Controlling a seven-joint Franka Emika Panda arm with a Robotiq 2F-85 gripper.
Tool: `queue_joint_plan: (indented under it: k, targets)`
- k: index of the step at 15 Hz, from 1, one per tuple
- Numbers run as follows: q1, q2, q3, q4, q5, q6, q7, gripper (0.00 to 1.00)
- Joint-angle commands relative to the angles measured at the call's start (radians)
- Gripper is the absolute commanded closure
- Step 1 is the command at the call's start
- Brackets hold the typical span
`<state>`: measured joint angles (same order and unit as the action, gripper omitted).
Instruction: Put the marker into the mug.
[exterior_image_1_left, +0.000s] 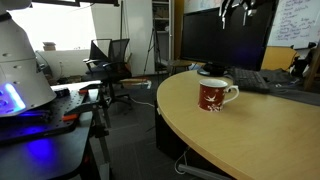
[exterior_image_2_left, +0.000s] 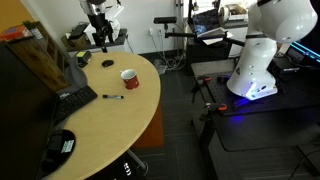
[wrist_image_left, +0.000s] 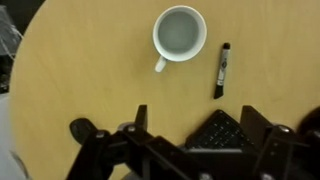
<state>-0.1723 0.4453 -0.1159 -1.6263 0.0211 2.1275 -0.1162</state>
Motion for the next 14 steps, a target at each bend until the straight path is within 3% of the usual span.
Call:
queue_joint_plan:
  k: [1,7,14]
  targets:
    - [-0.005,0.0,0.005,0.003,-0.002,-0.003,0.001,0.0]
    - [-0.005,0.0,0.006,0.003,-0.002,-0.004,0.001,0.0]
    - [0.067,0.102,0.106,-0.004,0.019,-0.095,0.005,0.0]
